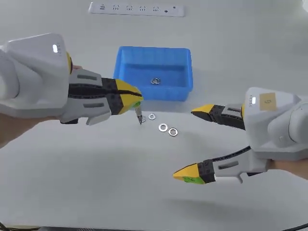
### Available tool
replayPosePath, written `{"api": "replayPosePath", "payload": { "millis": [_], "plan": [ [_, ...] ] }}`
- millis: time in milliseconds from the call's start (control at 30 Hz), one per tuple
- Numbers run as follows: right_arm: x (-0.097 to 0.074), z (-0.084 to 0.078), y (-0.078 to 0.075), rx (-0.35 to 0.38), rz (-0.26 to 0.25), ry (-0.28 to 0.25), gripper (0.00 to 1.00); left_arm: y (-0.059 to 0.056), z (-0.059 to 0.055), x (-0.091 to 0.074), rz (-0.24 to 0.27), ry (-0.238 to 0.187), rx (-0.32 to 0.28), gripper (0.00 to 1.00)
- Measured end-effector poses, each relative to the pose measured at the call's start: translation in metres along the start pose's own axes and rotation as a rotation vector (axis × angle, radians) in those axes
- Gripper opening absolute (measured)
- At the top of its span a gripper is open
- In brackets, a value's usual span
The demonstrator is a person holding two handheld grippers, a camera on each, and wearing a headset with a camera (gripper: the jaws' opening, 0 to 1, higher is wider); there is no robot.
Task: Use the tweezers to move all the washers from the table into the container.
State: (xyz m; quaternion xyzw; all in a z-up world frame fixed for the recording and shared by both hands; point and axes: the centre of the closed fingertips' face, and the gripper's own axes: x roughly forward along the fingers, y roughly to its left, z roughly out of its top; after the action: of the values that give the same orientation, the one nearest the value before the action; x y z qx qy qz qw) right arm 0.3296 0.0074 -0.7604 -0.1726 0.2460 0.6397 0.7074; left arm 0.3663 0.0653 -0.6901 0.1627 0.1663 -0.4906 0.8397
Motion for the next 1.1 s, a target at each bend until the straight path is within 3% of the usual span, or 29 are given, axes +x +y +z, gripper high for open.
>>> {"api": "replayPosePath", "payload": {
  "millis": [367, 667, 967, 1100],
  "plan": [
    [0.000, -0.005, 0.001, 0.024, 0.006, 0.005, 0.79, 0.007, 0.002, 0.002, 0.009, -0.012, 0.010, 0.05],
    [0.001, -0.005, 0.000, 0.029, 0.005, 0.013, 0.79, 0.005, -0.003, 0.008, -0.007, -0.003, 0.008, 0.05],
    [0.005, 0.002, -0.002, 0.034, 0.005, -0.003, 0.79, 0.004, -0.005, 0.008, -0.027, 0.003, -0.012, 0.05],
    [0.015, 0.009, -0.003, -0.001, 0.040, 0.002, 0.79, 0.006, -0.005, 0.008, -0.021, 0.004, -0.021, 0.05]
  ]
}}
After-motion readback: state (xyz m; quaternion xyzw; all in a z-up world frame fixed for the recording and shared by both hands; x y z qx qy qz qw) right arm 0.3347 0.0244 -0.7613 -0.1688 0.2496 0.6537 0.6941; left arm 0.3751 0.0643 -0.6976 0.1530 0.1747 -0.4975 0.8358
